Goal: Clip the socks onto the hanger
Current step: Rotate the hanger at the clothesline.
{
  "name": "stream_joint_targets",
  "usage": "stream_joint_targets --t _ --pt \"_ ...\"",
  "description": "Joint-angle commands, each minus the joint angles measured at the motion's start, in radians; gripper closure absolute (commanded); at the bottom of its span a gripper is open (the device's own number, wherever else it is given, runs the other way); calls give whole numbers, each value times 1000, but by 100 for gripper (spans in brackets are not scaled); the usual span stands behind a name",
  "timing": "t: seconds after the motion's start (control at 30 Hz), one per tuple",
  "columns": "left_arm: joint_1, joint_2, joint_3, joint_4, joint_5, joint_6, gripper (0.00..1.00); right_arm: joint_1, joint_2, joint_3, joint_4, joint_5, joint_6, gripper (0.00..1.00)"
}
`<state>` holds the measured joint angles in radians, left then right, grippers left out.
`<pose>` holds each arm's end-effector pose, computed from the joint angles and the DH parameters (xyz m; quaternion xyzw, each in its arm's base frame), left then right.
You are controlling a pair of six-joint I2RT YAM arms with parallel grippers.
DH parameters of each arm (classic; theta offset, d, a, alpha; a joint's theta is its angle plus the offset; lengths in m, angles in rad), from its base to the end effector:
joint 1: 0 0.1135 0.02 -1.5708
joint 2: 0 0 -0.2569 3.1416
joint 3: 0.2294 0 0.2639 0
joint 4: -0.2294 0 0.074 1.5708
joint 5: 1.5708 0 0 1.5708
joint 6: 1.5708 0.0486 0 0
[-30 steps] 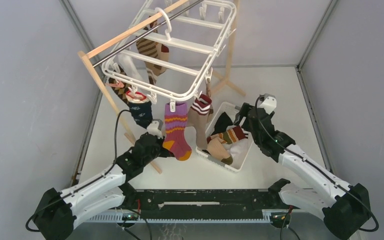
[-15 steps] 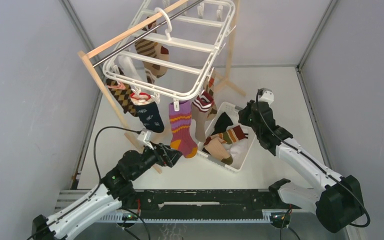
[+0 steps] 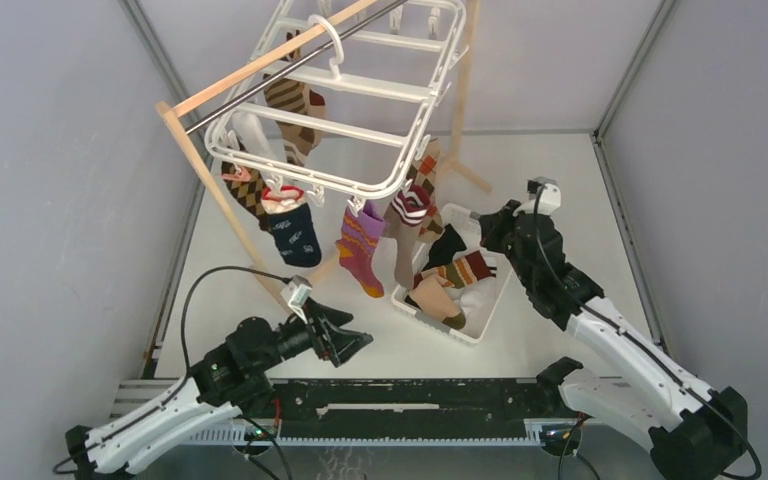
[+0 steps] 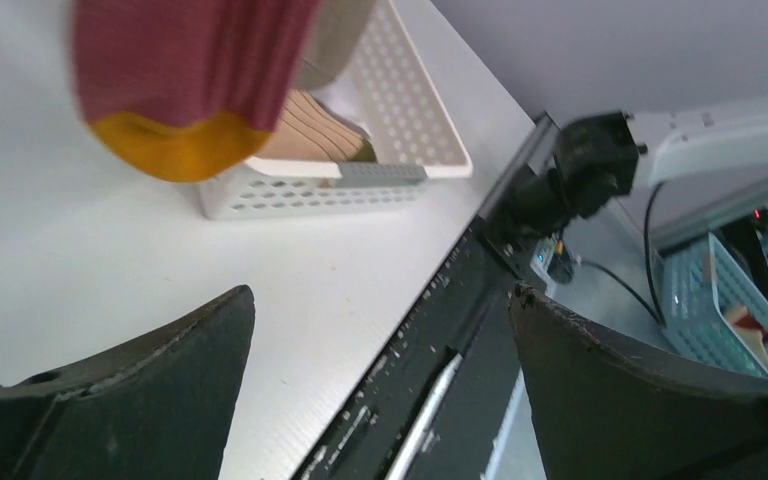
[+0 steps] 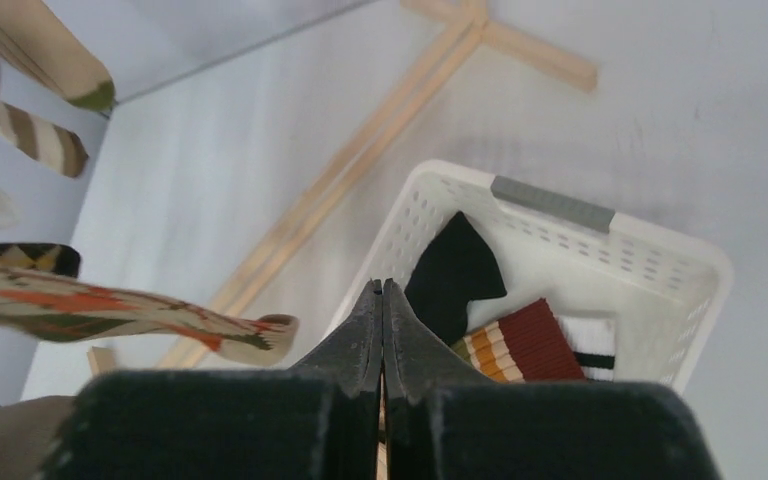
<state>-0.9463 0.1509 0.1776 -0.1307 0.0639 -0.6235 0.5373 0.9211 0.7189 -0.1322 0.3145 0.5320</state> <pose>0.0812 -0.1179 0.2063 0.1404 0.7294 -0.4896 0.4566 0.2156 0.1109 0.2858 0.0886 0.8051 0.1819 0.5576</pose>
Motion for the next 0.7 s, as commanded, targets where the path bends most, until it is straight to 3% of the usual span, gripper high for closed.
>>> stream_joint_targets --t 0.0,0.33,0.67 --pt "-117 85 38 74 -29 53 0 4 -79 9 29 40 -50 100" --pt "-437 531 305 205 -241 208 0 -9 43 222 34 -5 -119 100" --pt "-456 800 655 237 -557 443 0 -47 265 468 54 -149 -138 100"
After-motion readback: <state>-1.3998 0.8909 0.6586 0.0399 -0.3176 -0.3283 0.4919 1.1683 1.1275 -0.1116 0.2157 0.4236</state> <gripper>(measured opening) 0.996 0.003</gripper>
